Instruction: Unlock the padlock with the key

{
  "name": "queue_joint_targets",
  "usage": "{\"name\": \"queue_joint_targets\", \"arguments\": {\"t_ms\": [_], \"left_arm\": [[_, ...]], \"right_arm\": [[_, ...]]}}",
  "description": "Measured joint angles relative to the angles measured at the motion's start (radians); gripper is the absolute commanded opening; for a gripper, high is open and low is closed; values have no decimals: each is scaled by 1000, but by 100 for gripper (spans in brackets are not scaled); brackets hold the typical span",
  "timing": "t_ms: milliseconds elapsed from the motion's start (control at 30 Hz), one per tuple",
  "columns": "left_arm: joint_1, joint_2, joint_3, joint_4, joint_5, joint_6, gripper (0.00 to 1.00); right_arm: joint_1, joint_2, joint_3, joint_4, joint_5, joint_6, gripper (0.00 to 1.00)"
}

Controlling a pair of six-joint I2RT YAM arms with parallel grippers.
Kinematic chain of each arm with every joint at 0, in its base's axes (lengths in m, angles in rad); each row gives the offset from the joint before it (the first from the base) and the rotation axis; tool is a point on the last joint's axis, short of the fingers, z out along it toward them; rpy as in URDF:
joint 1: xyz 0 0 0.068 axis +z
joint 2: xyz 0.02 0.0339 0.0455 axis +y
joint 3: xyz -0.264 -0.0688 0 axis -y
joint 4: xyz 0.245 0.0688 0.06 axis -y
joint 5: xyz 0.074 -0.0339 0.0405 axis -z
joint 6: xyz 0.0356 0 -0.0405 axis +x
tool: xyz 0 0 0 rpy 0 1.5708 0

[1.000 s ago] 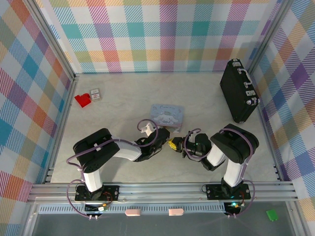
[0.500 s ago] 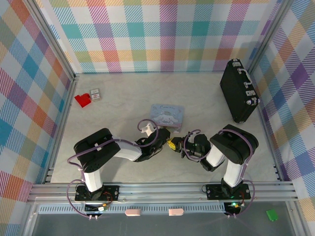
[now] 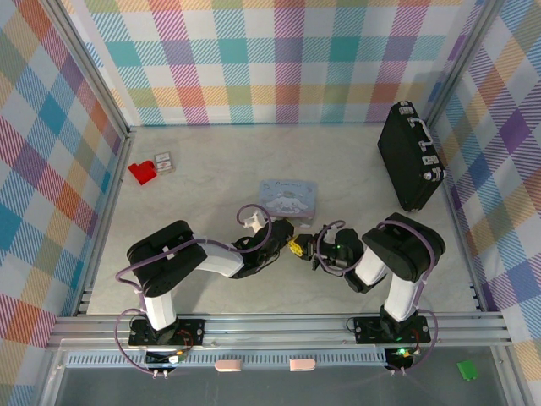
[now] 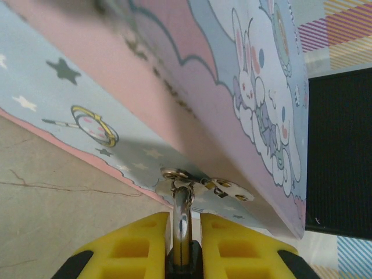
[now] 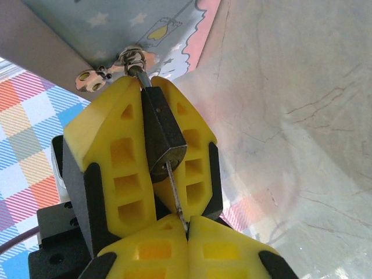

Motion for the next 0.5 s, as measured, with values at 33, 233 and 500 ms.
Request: {"name": "queue_joint_targets", "arguments": {"t_ms": [33,233,500], "left_arm": [[0,0,0,5,1,0,0],[-2,0,-10,8,9,0,0],[-10,0,-15,10,9,0,0]], "right_arm": [[-8,1,0,3,-12,-2,0],[-30,45,-8,47,-62,-27,0],[-48,53,-29,65,-73,-58,0]]}}
